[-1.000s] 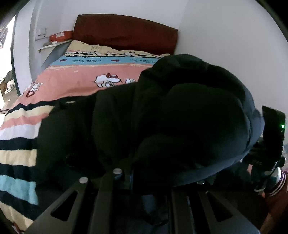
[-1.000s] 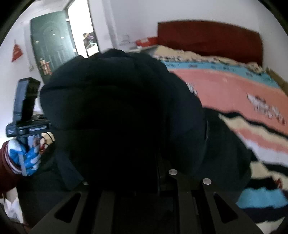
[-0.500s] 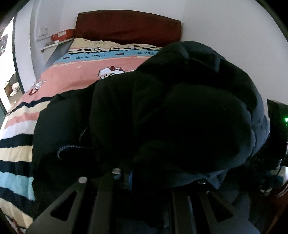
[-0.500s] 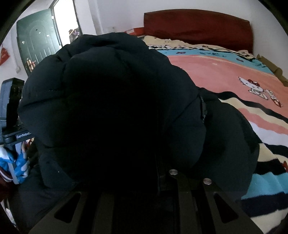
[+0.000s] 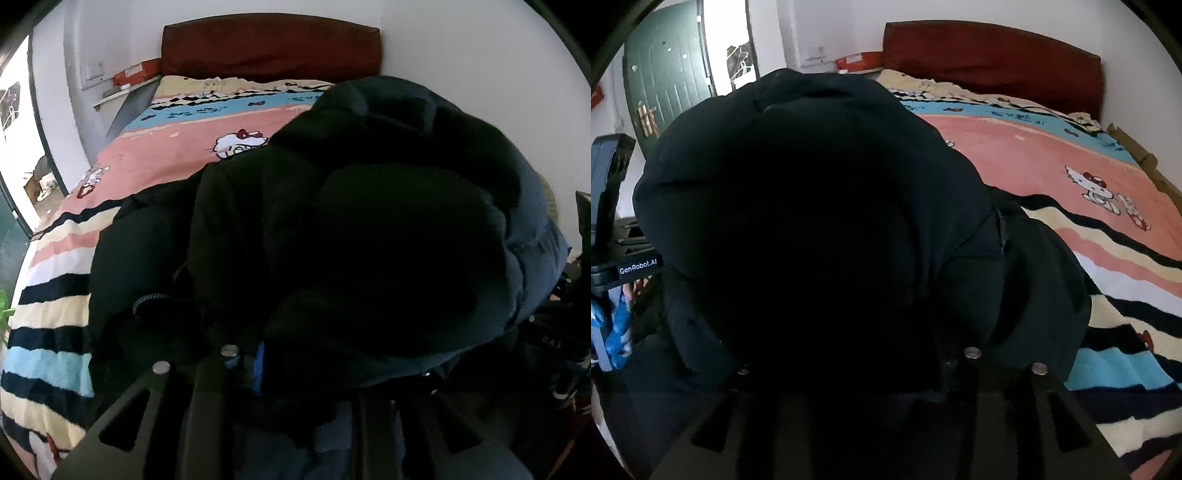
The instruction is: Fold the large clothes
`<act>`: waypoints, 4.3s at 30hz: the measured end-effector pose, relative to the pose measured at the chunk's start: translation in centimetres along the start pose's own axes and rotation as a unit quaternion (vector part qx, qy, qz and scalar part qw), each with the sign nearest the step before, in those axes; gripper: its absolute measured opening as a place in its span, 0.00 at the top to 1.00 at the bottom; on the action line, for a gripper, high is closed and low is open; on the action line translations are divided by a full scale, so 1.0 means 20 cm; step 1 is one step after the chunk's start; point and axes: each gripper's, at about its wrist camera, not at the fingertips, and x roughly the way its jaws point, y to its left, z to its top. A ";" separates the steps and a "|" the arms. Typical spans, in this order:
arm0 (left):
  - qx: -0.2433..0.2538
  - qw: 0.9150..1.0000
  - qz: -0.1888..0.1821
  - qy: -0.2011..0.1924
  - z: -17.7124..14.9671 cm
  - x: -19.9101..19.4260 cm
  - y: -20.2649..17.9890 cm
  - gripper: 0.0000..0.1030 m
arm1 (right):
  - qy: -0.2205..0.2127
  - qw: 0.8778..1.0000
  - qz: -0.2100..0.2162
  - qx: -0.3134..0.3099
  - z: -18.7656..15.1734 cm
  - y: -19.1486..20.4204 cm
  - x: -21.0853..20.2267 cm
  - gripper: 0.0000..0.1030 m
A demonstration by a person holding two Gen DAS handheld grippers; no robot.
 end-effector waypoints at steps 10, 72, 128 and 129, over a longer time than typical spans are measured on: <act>-0.004 1.000 -0.010 0.010 -0.14 -0.16 -0.06 0.62 | 0.005 1.000 -0.001 -0.004 -0.10 0.04 -0.15 0.40; 0.011 1.000 0.019 0.020 0.16 0.40 -0.02 0.51 | 0.065 0.997 -0.043 -0.004 0.29 0.04 0.47 0.29; 0.041 0.997 0.065 0.007 0.20 0.48 -0.08 0.44 | 0.047 0.998 -0.042 -0.009 0.32 -0.10 0.40 0.20; 0.037 0.997 0.064 0.011 0.21 0.49 -0.07 0.44 | 0.045 0.998 -0.046 -0.011 0.30 -0.09 0.41 0.19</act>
